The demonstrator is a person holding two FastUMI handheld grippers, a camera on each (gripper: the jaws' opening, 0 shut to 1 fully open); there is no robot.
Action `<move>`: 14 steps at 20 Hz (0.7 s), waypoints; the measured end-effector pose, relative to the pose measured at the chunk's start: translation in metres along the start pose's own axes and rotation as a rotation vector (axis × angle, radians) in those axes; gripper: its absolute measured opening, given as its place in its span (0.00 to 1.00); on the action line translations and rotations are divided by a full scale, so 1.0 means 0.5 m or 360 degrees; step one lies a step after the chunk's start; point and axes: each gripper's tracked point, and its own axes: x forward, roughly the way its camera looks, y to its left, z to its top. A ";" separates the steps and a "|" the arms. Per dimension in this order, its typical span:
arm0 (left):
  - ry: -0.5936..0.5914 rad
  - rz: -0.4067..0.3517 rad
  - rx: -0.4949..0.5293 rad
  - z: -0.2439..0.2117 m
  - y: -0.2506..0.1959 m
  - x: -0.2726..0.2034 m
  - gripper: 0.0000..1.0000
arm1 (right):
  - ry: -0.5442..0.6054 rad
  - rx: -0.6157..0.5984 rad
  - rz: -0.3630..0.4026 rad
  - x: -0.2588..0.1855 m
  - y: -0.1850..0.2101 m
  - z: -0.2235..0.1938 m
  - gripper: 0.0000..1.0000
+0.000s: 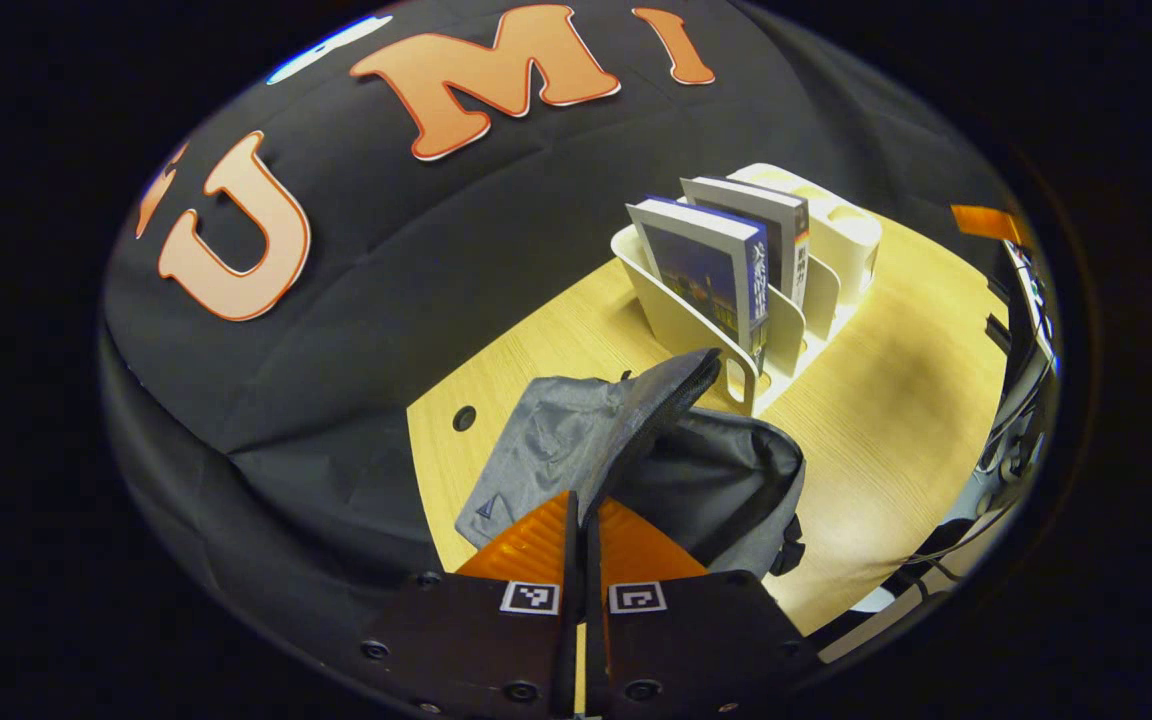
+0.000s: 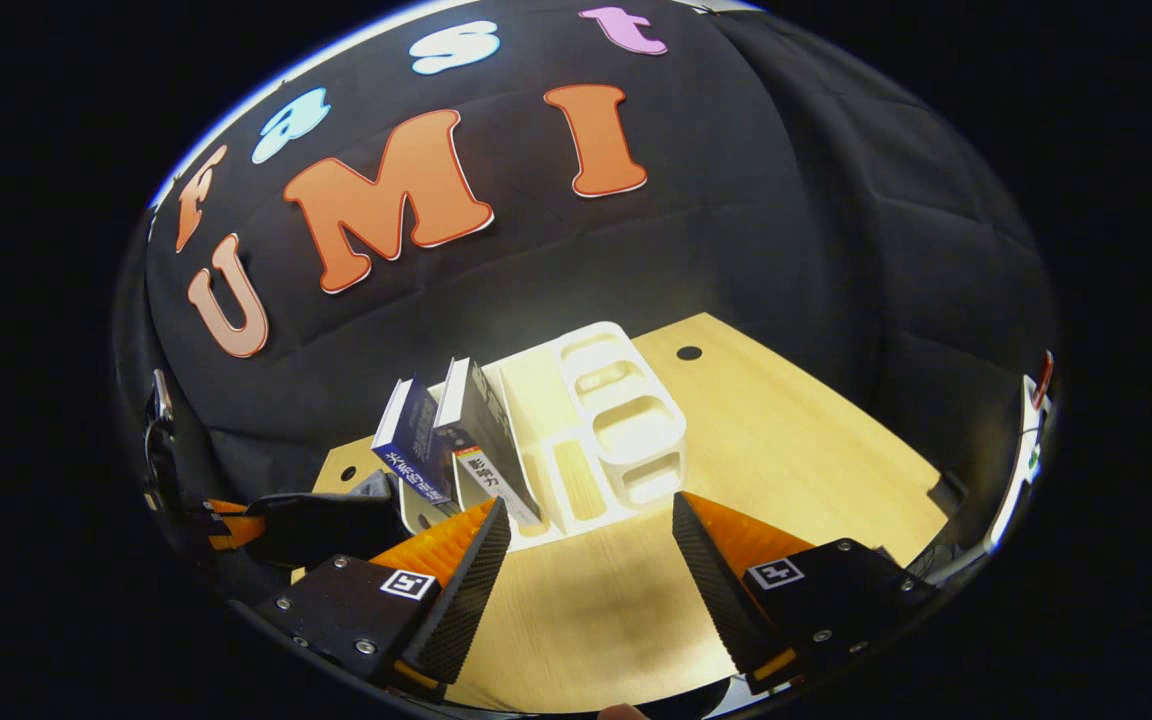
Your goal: Open the schoolbag, grab two books from the bookshelf and put them into the schoolbag.
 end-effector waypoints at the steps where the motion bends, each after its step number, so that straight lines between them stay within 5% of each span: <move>1: -0.0017 -0.0008 0.0010 0.011 0.010 -0.002 0.04 | 0.0012 0.0015 0.0005 -0.005 0.012 -0.011 0.97; 5: -0.0049 -0.0015 0.0022 0.032 0.044 -0.011 0.04 | 0.0087 0.0002 0.0042 -0.018 0.045 -0.017 0.98; 14: -0.0072 0.0024 -0.0034 0.059 0.079 -0.014 0.04 | 0.0273 -0.0372 0.0157 -0.026 0.130 0.100 0.97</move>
